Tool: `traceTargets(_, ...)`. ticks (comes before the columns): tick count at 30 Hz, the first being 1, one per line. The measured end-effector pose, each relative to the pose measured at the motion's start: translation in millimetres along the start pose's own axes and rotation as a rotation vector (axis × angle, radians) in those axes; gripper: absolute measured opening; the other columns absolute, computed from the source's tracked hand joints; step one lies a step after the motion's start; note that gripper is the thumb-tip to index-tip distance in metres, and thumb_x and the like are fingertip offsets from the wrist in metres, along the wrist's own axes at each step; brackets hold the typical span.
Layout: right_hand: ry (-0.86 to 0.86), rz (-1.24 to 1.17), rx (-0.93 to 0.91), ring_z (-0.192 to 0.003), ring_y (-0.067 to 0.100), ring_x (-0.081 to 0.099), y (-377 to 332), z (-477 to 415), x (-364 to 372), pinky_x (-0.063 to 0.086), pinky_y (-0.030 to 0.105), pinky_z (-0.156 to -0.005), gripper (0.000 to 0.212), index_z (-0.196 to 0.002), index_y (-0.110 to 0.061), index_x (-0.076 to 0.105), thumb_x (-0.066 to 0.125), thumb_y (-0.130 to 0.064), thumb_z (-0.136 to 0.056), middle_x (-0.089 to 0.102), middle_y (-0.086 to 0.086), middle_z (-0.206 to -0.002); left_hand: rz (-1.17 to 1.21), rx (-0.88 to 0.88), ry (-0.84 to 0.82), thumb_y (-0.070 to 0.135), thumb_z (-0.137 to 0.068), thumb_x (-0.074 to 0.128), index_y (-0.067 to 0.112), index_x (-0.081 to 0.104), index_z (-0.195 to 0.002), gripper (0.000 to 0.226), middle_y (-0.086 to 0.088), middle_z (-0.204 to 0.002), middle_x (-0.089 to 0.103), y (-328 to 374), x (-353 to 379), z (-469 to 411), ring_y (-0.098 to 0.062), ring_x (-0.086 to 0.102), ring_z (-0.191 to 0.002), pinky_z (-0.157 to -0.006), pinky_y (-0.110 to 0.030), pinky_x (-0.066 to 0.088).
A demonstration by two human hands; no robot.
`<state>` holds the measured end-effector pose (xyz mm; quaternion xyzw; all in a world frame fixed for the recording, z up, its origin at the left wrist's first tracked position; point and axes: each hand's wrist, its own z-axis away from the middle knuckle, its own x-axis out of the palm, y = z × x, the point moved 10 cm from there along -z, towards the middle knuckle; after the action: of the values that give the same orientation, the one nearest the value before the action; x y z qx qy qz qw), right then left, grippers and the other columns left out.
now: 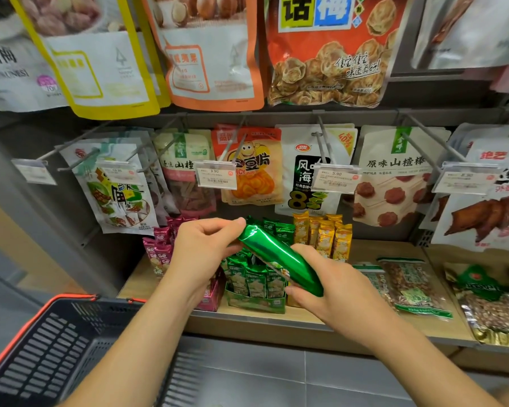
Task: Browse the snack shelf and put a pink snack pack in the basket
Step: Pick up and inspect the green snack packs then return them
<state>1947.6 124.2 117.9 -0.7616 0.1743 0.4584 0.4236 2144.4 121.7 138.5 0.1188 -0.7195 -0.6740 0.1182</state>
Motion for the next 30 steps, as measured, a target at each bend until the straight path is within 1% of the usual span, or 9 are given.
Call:
traceTargets(4,-0.074,-0.06,0.045,-0.087,0.005,0.061,12,1,-1,0.054,0.032,-0.077,0.069,-0.137,-0.052,0.023,0.068,-0.047,-0.085,0.062,-0.018,-0.107,-0.045,0.012,0.056,0.017,-0.088,0.069,0.02,0.079,-0.071,0.02,-0.005,-0.078,0.075,-5,-8,-5,-0.016,0.073,-0.081,-0.069,-0.025,0.058)
traceTargets(9,-0.025,-0.245,0.084,-0.083,-0.018,0.054,27,0,-24,0.042,0.007,-0.066,0.048,-0.112,-0.053,0.043,0.076,-0.036,-0.081,0.056,-0.029,-0.093,-0.122,-0.059,0.221,0.023,-0.091,0.066,0.018,0.075,-0.076,0.019,-0.007,-0.084,0.075,-18,-43,-19,-0.022,0.073,-0.084,-0.067,-0.029,0.059)
traceTargets(14,0.3,-0.55,0.112,-0.078,0.01,0.069,38,5,-68,0.058,0.032,-0.068,0.029,-0.099,-0.044,0.063,0.076,-0.026,-0.08,0.068,-0.017,-0.095,-0.605,-0.044,0.006,0.032,-0.096,0.056,0.022,0.069,-0.086,0.019,-0.001,-0.085,0.068,-28,-22,-20,-0.022,0.066,-0.084,-0.081,-0.046,0.057)
traceTargets(16,0.366,-0.584,0.104,-0.074,0.014,0.072,36,8,-75,0.059,0.03,-0.066,0.028,-0.103,-0.041,0.063,0.072,-0.023,-0.083,0.07,-0.014,-0.094,-0.541,-0.001,-0.088,0.025,-0.097,0.054,0.032,0.067,-0.095,0.015,0.002,-0.094,0.067,-24,-6,-17,-0.016,0.066,-0.086,-0.074,-0.034,0.059)
traceTargets(19,0.437,-0.538,0.113,-0.072,0.007,0.071,34,12,-82,0.059,0.028,-0.065,0.028,-0.109,-0.039,0.057,0.068,-0.026,-0.086,0.066,-0.021,-0.098,-0.459,-0.001,-0.279,0.02,-0.094,0.059,0.046,0.062,-0.115,0.033,0.005,-0.096,0.068,-25,15,-11,-0.006,0.067,-0.076,-0.069,-0.018,0.054)
traceTargets(22,0.488,-0.509,0.13,-0.076,0.006,0.07,34,15,-87,0.06,0.034,-0.065,0.031,-0.115,-0.039,0.051,0.064,-0.03,-0.088,0.067,-0.01,-0.091,-0.758,0.143,-0.231,0.025,-0.085,0.072,0.046,0.061,-0.121,0.043,0.012,-0.09,0.073,-21,19,-9,-0.005,0.064,-0.069,-0.066,-0.017,0.051)
traceTargets(25,0.513,-0.416,0.068,-0.087,0.008,0.068,20,16,-89,0.056,0.033,-0.075,0.034,-0.123,-0.04,0.045,0.057,-0.037,-0.091,0.065,-0.01,-0.101,-0.92,0.297,-0.15,0.024,-0.087,0.07,0.033,0.064,-0.123,0.037,0.001,-0.089,0.076,-14,29,-4,0.001,0.054,-0.051,-0.055,-0.014,0.045)
traceTargets(27,0.517,-0.344,0.008,-0.098,0.01,0.062,10,15,-89,0.05,0.03,-0.081,0.032,-0.123,-0.04,0.043,0.055,-0.036,-0.093,0.061,-0.01,-0.108,-1.035,0.412,-0.148,0.023,-0.091,0.066,0.029,0.062,-0.126,0.036,-0.002,-0.098,0.076,-12,37,-2,-0.001,0.064,-0.063,-0.065,-0.016,0.049)
traceTargets(30,0.529,-0.315,-0.066,-0.087,0.006,0.058,0,14,-91,0.048,0.02,-0.069,0.023,-0.111,-0.039,0.047,0.058,-0.029,-0.093,0.056,-0.011,-0.098,-1.266,0.539,-0.155,0.029,-0.096,0.058,0.032,0.055,-0.134,0.039,0.0,-0.103,0.075,-15,49,-2,-0.02,0.069,-0.088,-0.073,-0.035,0.055)
